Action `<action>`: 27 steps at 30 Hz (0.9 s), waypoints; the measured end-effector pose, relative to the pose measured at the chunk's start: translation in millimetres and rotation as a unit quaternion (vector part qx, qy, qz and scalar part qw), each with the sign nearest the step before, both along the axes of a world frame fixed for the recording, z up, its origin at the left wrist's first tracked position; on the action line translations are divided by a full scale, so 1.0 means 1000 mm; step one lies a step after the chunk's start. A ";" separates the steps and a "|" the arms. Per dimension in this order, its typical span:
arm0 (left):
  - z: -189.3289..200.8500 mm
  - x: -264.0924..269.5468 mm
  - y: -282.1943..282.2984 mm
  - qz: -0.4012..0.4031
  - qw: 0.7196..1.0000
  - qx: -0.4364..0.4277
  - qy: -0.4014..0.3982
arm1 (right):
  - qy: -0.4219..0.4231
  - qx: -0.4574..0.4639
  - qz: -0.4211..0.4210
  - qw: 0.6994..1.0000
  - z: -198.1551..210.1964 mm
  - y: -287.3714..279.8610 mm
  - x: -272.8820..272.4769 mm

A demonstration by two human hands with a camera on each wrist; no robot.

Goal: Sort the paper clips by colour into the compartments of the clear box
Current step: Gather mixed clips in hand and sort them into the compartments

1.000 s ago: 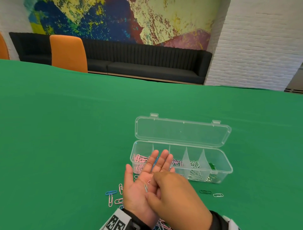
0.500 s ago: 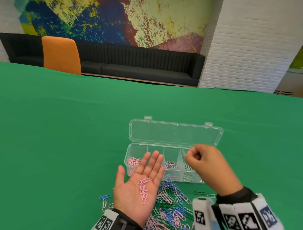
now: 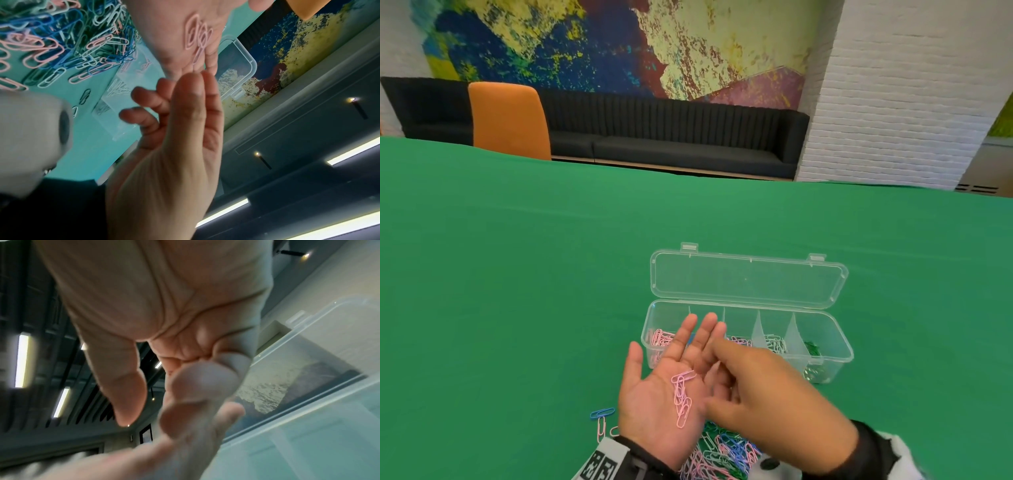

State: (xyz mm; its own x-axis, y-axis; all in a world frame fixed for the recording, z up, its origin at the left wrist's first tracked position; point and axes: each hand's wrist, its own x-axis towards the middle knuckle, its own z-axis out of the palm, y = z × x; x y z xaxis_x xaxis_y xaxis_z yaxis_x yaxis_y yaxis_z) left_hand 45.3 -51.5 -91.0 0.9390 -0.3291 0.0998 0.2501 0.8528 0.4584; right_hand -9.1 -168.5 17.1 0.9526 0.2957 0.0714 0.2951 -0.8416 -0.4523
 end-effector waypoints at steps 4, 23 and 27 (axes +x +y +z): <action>0.002 -0.007 -0.002 -0.066 0.998 0.014 0.021 | -0.046 -0.024 -0.023 0.998 -0.009 0.003 0.003; 0.010 0.003 0.003 -0.117 0.986 -0.084 0.088 | -0.014 0.012 0.082 0.996 -0.005 0.000 0.000; -0.002 0.010 0.004 0.009 1.000 0.010 -0.017 | -0.015 0.011 0.111 0.994 -0.014 0.005 0.004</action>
